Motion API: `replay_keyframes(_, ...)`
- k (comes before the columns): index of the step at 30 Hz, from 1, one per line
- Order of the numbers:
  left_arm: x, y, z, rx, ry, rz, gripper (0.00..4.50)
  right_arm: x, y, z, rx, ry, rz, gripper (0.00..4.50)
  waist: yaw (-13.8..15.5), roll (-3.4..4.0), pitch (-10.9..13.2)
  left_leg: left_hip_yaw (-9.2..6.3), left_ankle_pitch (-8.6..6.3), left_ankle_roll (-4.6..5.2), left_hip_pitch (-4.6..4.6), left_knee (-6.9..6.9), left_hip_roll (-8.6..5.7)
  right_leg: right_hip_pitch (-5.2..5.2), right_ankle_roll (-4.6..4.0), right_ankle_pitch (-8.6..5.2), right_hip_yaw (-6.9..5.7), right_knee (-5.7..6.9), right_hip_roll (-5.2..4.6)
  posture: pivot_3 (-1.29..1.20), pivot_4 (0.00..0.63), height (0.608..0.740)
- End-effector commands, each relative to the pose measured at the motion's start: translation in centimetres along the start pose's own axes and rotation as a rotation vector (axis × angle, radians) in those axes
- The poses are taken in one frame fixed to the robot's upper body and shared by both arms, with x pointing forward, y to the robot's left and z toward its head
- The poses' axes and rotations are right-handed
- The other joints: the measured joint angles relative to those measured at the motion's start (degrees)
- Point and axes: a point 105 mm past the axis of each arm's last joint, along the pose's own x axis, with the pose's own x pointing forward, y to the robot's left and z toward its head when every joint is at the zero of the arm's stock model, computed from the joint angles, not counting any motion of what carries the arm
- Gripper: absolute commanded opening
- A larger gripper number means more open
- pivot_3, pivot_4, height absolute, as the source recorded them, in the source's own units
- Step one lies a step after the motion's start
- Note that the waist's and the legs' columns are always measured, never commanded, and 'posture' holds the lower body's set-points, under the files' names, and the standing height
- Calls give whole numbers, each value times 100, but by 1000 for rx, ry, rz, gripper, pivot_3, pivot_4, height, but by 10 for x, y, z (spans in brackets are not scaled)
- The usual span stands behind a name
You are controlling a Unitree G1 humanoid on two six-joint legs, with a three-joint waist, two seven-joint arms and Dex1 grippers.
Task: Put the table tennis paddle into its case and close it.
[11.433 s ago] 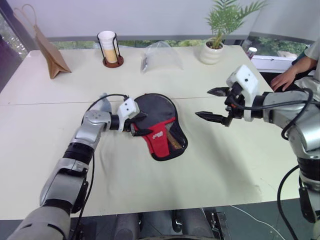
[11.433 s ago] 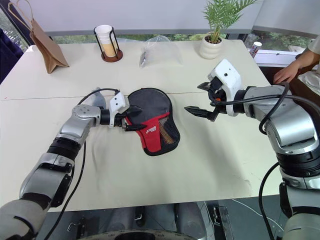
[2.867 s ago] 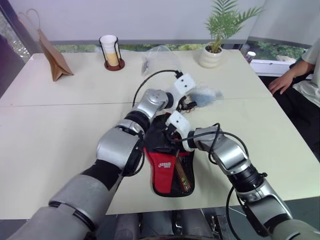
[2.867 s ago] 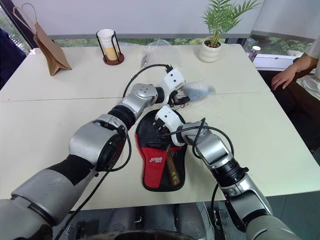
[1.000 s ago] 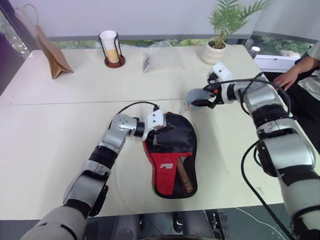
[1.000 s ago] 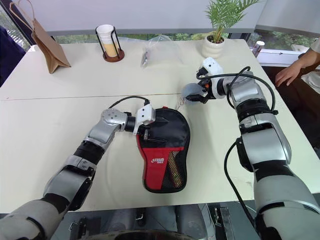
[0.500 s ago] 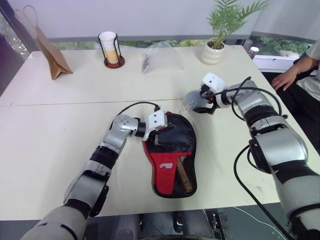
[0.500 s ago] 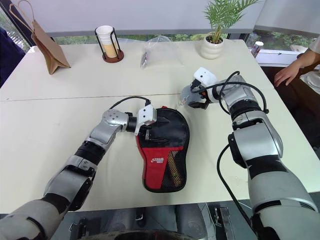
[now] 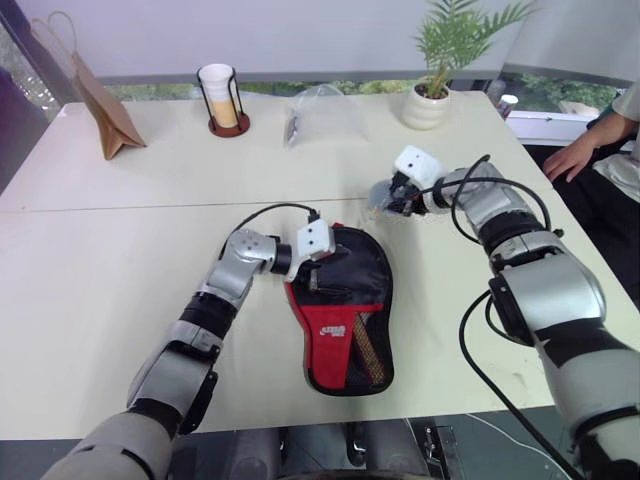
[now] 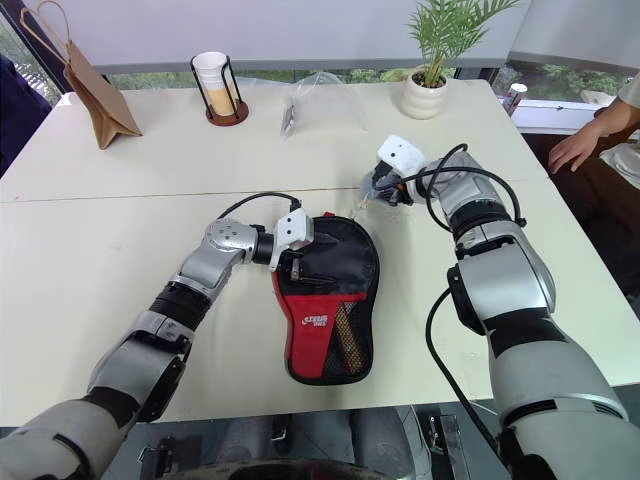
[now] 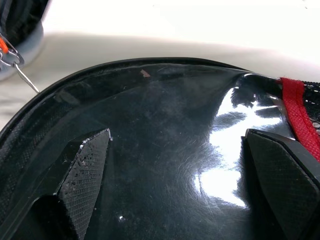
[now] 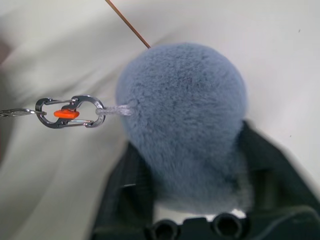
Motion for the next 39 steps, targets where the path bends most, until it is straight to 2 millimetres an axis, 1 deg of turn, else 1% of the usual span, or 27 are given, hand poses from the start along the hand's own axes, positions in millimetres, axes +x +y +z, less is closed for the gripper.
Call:
replay_keyframes(1, 4, -10, -14, -34, 46, -35, 4500, -6, -11, 9, -43, -4, -41, 193, 0, 0, 0, 0, 0, 0, 4, 0, 0, 4, 0, 0, 0, 0, 0, 0, 150, 740)
replay_keyframes(4, 5, -9, -15, -39, 55, -33, 4500, -7, -12, 7, -88, 12, -39, 193, 2, 0, 0, 0, 0, 0, 16, 0, 0, 16, 0, 0, 0, 0, 0, 0, 150, 740)
replay_keyframes(12, 3, -8, -20, -50, 85, -44, 4500, -11, -11, -8, -204, 95, -28, 193, 9, 0, 0, -1, -1, 1, 37, -2, 0, 36, -1, -1, 0, -1, -1, 0, 150, 740)
replay_keyframes(20, 3, -11, -27, -63, 112, -59, 4500, -25, -15, -23, -301, 162, -56, 193, 17, 1, 0, -1, -1, 1, 52, -4, 0, 47, -1, -2, 0, -1, -2, 0, 150, 740)
replay_keyframes(25, 6, -12, -28, -73, 113, -65, 4500, -37, -14, -36, -414, 221, -79, 193, 49, 1, -1, -1, -1, 1, 53, -4, -3, 50, -1, -2, 0, -2, -4, 0, 150, 740)
replay_keyframes(30, 7, -12, -29, -84, 115, -64, 4500, -50, -4, -43, -566, 248, -72, 193, 109, 2, -1, -1, -1, 1, 54, -3, -4, 51, -1, -2, 0, -7, -5, 0, 150, 740)
replay_keyframes(33, 8, -12, -30, -89, 116, -63, 4500, -56, 2, -43, -663, 251, -88, 193, 138, 2, -1, -1, -1, 1, 54, -3, -4, 51, -1, -3, 0, -8, -5, 0, 150, 740)
replay_keyframes(35, 8, -11, -30, -93, 117, -62, 4500, -58, 6, -41, -766, 253, -118, 193, 141, 2, -1, -1, -2, 1, 54, -3, -4, 52, -3, -4, 0, -11, -5, 0, 150, 740)
replay_keyframes(39, 8, -10, -30, -104, 112, -59, 4500, -53, 28, -35, -931, 221, -147, 193, 137, 1, -2, -2, -2, 1, 56, -3, -4, 53, -15, -11, 0, -13, -4, 0, 150, 740)
